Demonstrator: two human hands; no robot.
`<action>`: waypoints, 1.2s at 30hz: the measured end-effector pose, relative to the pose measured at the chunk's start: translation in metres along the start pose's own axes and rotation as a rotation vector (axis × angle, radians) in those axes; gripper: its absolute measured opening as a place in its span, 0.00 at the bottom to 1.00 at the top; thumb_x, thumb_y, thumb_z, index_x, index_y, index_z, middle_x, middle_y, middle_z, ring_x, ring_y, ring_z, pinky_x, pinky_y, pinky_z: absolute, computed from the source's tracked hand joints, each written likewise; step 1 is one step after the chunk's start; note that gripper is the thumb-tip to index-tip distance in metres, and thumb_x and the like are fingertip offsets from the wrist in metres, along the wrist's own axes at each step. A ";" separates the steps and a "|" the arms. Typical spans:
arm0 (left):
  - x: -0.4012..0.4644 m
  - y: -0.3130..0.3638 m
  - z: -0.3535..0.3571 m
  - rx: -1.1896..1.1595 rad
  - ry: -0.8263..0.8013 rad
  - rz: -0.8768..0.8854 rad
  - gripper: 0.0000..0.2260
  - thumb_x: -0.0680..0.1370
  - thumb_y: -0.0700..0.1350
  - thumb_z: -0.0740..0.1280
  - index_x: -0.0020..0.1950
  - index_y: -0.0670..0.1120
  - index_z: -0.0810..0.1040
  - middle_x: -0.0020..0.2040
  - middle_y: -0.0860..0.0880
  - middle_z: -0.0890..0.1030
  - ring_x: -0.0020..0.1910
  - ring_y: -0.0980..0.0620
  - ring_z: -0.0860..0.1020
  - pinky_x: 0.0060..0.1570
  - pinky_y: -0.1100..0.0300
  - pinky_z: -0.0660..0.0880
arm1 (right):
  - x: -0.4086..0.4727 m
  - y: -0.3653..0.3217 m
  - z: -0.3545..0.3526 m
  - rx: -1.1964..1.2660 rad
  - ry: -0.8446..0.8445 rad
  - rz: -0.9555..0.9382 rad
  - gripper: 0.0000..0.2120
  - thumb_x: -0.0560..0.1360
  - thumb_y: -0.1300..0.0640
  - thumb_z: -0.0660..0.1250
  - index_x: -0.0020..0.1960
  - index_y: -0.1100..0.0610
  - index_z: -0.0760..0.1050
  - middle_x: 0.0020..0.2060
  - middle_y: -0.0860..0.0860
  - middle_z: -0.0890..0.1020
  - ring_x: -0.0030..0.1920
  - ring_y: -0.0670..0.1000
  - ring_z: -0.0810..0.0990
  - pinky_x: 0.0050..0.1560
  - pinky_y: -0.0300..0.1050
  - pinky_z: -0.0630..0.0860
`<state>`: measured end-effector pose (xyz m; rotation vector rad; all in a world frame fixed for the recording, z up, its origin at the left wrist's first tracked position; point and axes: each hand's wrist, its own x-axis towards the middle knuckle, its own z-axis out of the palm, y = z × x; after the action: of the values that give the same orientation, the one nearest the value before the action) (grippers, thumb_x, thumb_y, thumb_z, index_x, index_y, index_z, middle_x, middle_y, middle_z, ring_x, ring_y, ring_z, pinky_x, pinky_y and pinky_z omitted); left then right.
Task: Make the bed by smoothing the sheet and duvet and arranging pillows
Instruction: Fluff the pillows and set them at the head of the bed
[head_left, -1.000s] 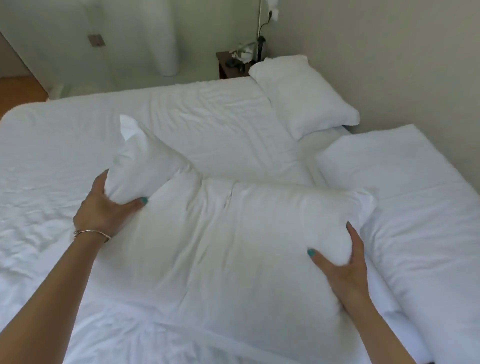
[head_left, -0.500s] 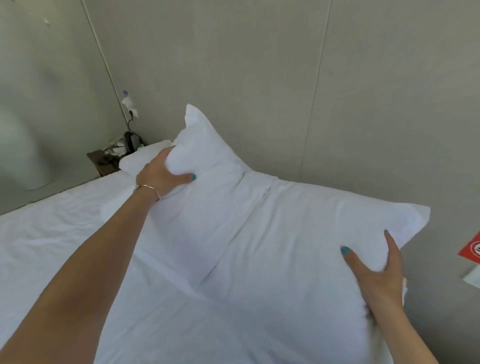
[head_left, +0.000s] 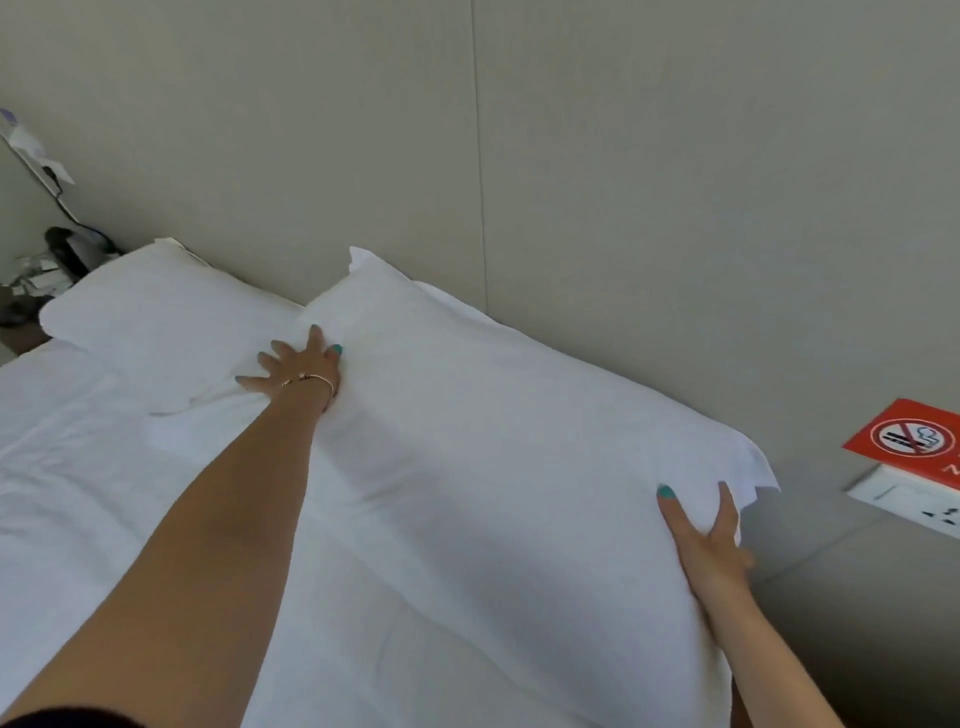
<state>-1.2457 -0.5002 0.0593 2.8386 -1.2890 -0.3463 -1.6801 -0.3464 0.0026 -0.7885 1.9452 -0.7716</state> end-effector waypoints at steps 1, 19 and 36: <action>-0.001 0.001 -0.004 0.024 0.047 0.025 0.22 0.82 0.57 0.45 0.76 0.56 0.56 0.75 0.39 0.58 0.74 0.38 0.55 0.68 0.28 0.46 | 0.000 0.000 0.001 -0.009 0.002 0.003 0.40 0.71 0.31 0.63 0.76 0.35 0.46 0.75 0.58 0.56 0.72 0.63 0.60 0.67 0.62 0.64; -0.098 0.027 0.027 0.012 -0.095 0.286 0.33 0.71 0.76 0.43 0.72 0.71 0.36 0.79 0.55 0.39 0.77 0.43 0.38 0.66 0.26 0.45 | -0.014 0.011 0.017 -0.822 0.075 -0.506 0.29 0.75 0.32 0.33 0.75 0.33 0.35 0.77 0.43 0.37 0.78 0.51 0.37 0.74 0.65 0.39; -0.123 -0.063 0.044 0.076 -0.036 0.351 0.26 0.80 0.64 0.41 0.76 0.64 0.36 0.78 0.57 0.37 0.78 0.52 0.40 0.75 0.44 0.44 | -0.060 -0.083 0.103 -0.890 -0.258 -0.707 0.26 0.81 0.41 0.47 0.77 0.37 0.45 0.78 0.42 0.42 0.78 0.52 0.38 0.73 0.66 0.41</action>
<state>-1.2864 -0.3628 0.0347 2.5989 -1.8025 -0.3456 -1.5453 -0.3721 0.0513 -2.0631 1.7241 -0.1037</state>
